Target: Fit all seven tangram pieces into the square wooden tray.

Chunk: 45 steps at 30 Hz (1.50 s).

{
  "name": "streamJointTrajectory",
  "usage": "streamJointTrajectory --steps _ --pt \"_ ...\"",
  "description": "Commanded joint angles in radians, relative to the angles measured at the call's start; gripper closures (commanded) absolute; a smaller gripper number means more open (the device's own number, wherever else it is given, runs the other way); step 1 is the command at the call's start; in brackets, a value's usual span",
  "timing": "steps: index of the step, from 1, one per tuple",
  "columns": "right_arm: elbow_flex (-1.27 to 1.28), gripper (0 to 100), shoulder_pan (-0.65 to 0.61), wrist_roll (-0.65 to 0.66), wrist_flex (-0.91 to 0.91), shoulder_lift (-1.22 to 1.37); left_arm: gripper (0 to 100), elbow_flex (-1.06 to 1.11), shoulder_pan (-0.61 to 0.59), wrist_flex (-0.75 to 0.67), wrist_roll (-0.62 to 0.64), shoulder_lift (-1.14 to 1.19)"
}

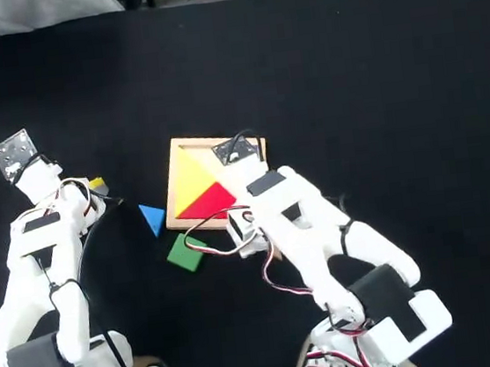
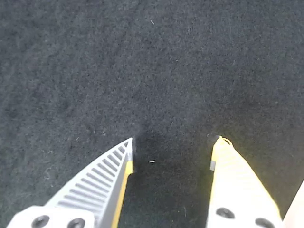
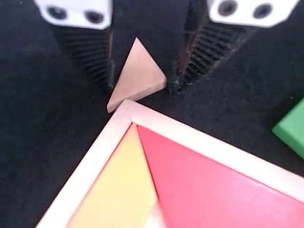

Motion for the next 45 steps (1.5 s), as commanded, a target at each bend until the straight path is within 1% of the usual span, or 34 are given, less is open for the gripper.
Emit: streamJointTrajectory --steps 1,5,11,16,18,21,23,25,27,30,31,34,38,42,45 --pt "-0.012 84.3 0.008 0.014 -0.015 0.012 74 -0.051 0.008 -0.021 -0.011 -0.006" --pt "-0.012 84.7 0.012 0.017 0.002 0.008 74 -0.051 0.008 -0.021 -0.011 -0.006" --pt "-0.031 92.6 0.014 0.020 0.029 0.004 74 -0.051 0.008 -0.021 -0.011 -0.006" --pt "-0.035 93.8 0.069 0.021 0.031 0.004 74 -0.051 0.010 -0.021 -0.011 -0.006" --pt "-0.048 93.8 0.094 0.021 0.061 -0.010 74 -0.051 0.010 -0.021 -0.011 -0.006" --pt "-0.097 93.8 0.130 0.040 0.164 -0.079 74 -0.051 0.010 -0.021 -0.011 -0.006" --pt "-0.119 93.8 0.153 0.081 0.209 -0.148 74 -0.051 0.010 -0.021 -0.011 -0.006" --pt "-0.137 93.8 0.155 0.094 0.233 -0.226 74 -0.051 0.010 -0.021 -0.011 -0.006" --pt "-0.159 93.7 0.137 0.092 0.229 -0.292 74 -0.051 0.010 -0.021 -0.011 -0.006" --pt "-0.209 93.5 0.097 0.087 0.155 -0.331 74 -0.051 0.010 -0.021 -0.011 -0.006" --pt "-0.231 93.5 0.089 0.066 0.130 -0.323 74 -0.051 0.010 -0.021 -0.011 -0.006" --pt "-0.295 93.5 0.078 -0.080 0.071 -0.251 74 -0.051 0.010 -0.020 -0.011 -0.006" --pt "-0.398 93.5 0.075 -0.229 0.018 -0.054 74 -0.051 0.010 -0.020 -0.011 -0.006" --pt "-0.539 93.5 0.075 -0.391 0.023 0.162 74 -0.051 0.010 -0.021 -0.011 -0.006" --pt "-0.615 93.5 0.071 -0.499 0.034 0.254 74 -0.051 0.010 -0.021 -0.011 -0.006"
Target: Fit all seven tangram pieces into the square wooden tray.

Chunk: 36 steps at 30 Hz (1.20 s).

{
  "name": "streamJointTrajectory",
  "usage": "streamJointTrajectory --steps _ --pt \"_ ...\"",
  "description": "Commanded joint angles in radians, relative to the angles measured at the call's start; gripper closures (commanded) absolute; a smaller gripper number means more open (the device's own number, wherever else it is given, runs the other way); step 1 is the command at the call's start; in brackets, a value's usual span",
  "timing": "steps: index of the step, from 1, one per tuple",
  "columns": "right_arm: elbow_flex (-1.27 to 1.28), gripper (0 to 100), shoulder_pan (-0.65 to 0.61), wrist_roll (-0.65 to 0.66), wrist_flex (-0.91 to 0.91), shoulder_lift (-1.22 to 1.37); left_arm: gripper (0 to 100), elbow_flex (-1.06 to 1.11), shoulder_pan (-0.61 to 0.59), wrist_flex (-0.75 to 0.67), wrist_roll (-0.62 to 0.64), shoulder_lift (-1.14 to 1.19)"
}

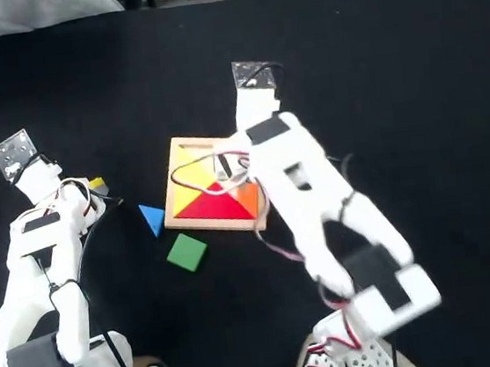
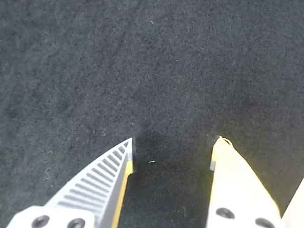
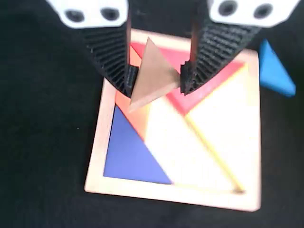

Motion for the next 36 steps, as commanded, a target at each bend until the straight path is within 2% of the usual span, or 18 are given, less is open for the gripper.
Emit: streamJointTrajectory --steps 1,7,12,24,36 --pt "-0.120 93.5 -0.028 -0.114 -0.005 0.065 74 -0.051 0.010 -0.021 -0.011 -0.006" --pt "-0.143 93.4 -0.084 -0.141 -0.014 0.068 74 -0.051 0.010 -0.021 -0.011 -0.006" --pt "-0.151 93.4 -0.081 -0.138 -0.015 0.074 74 -0.053 0.028 -0.023 -0.011 -0.006" --pt "-0.147 93.4 -0.068 -0.008 -0.044 0.127 74 -0.051 0.025 -0.020 -0.011 -0.006" --pt "-0.150 93.4 -0.051 0.015 0.000 0.108 74 -0.051 0.025 -0.020 -0.011 -0.006"
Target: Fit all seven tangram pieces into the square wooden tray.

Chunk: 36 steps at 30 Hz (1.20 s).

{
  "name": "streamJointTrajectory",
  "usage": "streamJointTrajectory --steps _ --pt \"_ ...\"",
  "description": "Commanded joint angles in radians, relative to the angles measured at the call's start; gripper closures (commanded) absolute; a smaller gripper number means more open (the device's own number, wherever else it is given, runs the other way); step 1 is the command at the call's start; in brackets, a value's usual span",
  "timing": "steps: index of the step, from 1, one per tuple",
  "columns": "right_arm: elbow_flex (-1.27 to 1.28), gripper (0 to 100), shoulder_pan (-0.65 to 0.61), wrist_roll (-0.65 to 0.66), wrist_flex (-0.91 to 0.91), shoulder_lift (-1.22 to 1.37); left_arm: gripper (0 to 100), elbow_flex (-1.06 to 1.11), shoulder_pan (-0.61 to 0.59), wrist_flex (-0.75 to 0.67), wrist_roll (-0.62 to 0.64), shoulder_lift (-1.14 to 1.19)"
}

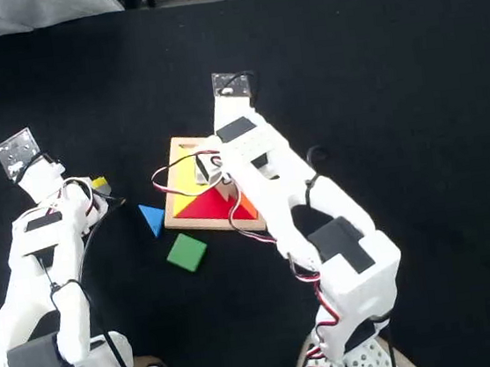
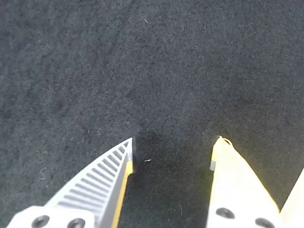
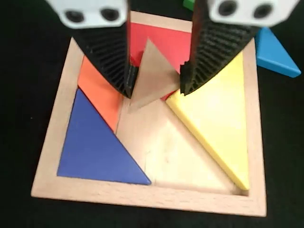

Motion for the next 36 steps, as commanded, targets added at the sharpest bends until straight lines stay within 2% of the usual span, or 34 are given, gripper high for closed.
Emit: streamJointTrajectory --steps 1,9,18,25,36 --pt "-0.047 93.4 0.020 0.014 0.020 -0.065 74 -0.051 0.012 -0.020 -0.011 -0.006" --pt "-0.050 93.4 0.020 0.060 0.014 -0.053 74 -0.051 0.013 -0.017 -0.011 -0.006" --pt "-0.051 93.3 0.052 0.055 0.017 -0.054 74 -0.051 0.016 -0.015 -0.011 -0.006" --pt "-0.050 78.5 0.031 0.063 0.020 -0.053 74 -0.051 0.016 -0.015 -0.011 -0.006" --pt "-0.056 78.2 0.035 0.109 0.021 -0.064 74 -0.051 0.016 -0.015 -0.011 -0.006"
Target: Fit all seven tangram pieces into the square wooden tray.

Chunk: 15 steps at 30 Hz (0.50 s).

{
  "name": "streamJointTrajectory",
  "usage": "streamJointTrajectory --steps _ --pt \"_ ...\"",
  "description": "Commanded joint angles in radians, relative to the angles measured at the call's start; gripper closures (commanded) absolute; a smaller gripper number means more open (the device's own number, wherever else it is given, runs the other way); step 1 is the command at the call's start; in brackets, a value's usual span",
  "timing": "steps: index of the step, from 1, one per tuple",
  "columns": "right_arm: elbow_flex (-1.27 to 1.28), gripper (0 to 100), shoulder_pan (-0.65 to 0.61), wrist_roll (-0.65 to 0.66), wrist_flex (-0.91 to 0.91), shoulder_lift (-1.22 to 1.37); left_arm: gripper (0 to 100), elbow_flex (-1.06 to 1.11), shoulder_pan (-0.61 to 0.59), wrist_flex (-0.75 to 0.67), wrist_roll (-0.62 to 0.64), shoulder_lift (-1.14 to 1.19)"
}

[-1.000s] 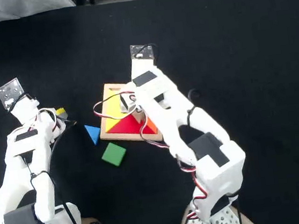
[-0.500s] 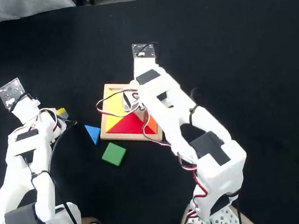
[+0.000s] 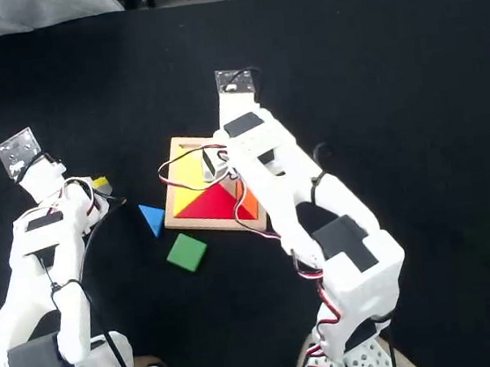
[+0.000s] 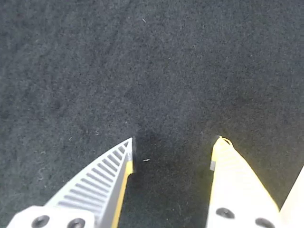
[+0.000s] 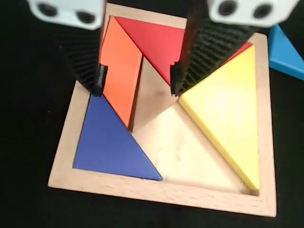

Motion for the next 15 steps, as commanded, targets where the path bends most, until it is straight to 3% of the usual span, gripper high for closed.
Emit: streamJointTrajectory --steps 1,6,10,15 --pt "-0.058 79.2 0.002 0.035 0.009 -0.071 74 -0.051 0.012 -0.015 -0.011 -0.006" --pt "-0.070 99.1 -0.005 0.160 -0.066 -0.108 74 -0.051 0.012 -0.015 -0.011 -0.006" --pt "-0.077 95.4 0.011 0.201 -0.176 -0.042 74 -0.051 0.012 -0.017 -0.011 -0.006" --pt "-0.237 98.0 0.011 0.224 -0.040 0.108 74 -0.051 0.012 -0.017 -0.011 -0.006"
